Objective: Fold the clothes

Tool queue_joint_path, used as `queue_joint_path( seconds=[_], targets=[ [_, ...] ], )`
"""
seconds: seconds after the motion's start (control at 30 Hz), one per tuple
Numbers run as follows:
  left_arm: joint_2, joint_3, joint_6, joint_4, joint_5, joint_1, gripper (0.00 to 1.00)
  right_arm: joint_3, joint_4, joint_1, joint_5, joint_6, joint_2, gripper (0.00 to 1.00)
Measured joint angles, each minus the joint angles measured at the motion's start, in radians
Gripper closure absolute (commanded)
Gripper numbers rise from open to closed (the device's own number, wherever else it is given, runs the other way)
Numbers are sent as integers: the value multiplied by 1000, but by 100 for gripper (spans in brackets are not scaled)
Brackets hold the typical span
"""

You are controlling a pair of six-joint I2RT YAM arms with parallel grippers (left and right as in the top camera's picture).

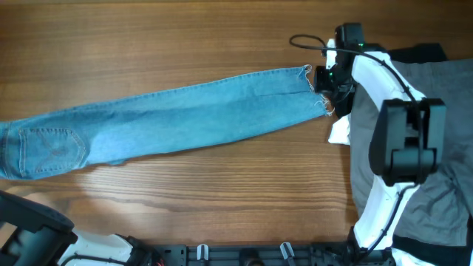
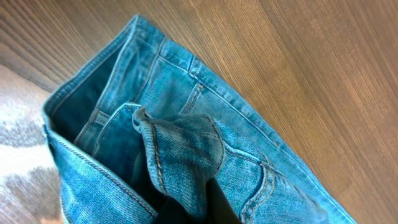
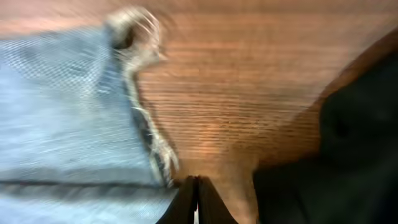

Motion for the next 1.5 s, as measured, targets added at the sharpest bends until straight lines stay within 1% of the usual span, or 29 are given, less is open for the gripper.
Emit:
queue_joint_path(
  seconds=[0.07, 0.1, 0.13, 0.17, 0.23, 0.37, 0.4, 0.43, 0.47, 0.53, 0.57, 0.6, 0.73, 0.77, 0.8, 0.87, 0.93, 0.97, 1.0, 1.07, 1.1, 1.13, 1.17, 1.2, 1.23, 1.27, 1.4, 1.47, 1.5],
  targets=[
    [-15, -1, -6, 0, 0, 19, 96, 5, -2, 0, -6, 4, -102, 96],
    [-39, -1, -27, 4, 1, 42, 96, 18, -1, 0, -8, 7, -175, 80],
    [-58, -1, -42, 4, 4, 63, 96, 24, -2, 0, -11, 12, -206, 58],
    [-79, -1, -56, 5, 12, 87, 96, 29, -3, 0, -14, 20, -226, 42],
    [-106, -1, -74, 5, 46, 124, 96, 26, -8, 0, -21, 43, -220, 39],
    [-108, -1, -85, 7, 77, 97, 96, 2, 23, 3, -157, 72, -88, 39],
    [-108, -1, -86, 7, 80, 89, 96, -8, 63, 12, -206, 69, -33, 41],
    [-108, -1, -86, 5, 84, 84, 96, -10, 93, 24, -241, 67, 11, 45],
    [-108, -1, -86, 1, 84, 82, 96, -13, 122, 39, -263, 67, 37, 62],
    [-108, -1, -86, -5, 84, 82, 96, -14, 143, 71, -295, 64, 50, 75],
    [-108, -1, -86, -8, 84, 82, 96, -14, 150, 77, -299, 62, 51, 89],
    [-108, -1, -86, -8, 84, 82, 96, -14, 153, 81, -299, 64, 55, 96],
    [-108, -1, -85, -7, 84, 82, 96, -14, 153, 71, -272, 84, 60, 96],
    [-108, -1, -85, -7, 84, 82, 96, -14, 154, 57, -268, 84, 60, 72],
    [-108, -1, -85, -7, 84, 82, 96, -14, 155, 50, -267, 84, 59, 51],
    [-108, -1, -85, -7, 84, 82, 96, -14, 156, 31, -262, 80, 53, 48],
    [-108, -1, -85, -7, 84, 82, 96, -14, 156, 31, -257, 66, 52, 48],
    [-108, -1, -85, -7, 84, 82, 96, -14, 156, 36, -256, 64, 52, 52],
    [-108, -1, -85, -7, 84, 82, 96, -14, 156, 43, -256, 63, 53, 64],
    [-108, -1, -85, -8, 84, 82, 95, -14, 158, 55, -256, 63, 55, 76],
    [-108, -1, -85, -8, 84, 82, 95, -14, 161, 62, -257, 55, 56, 81],
    [-108, -1, -85, -8, 84, 82, 95, -14, 164, 64, -256, 48, 58, 83],
    [-108, -1, -85, -8, 84, 82, 95, -14, 175, 64, -256, 51, 62, 90],
    [-108, -1, -85, -8, 84, 82, 95, -14, 179, 64, -256, 53, 65, 91],
    [-108, -1, -85, -8, 84, 82, 95, -14, 179, 63, -256, 57, 68, 87],
    [-108, -1, -85, -8, 84, 82, 95, -14, 179, 62, -256, 63, 69, 70],
    [-108, -1, -85, -7, 84, 82, 95, -14, 193, 59, -256, 68, 72, 71],
    [-108, -1, -85, -7, 84, 82, 95, -14, 196, 59, -256, 72, 92, 77],
    [-108, -1, -85, -7, 84, 82, 95, -13, 198, 58, -266, 75, 99, 83]
  ],
)
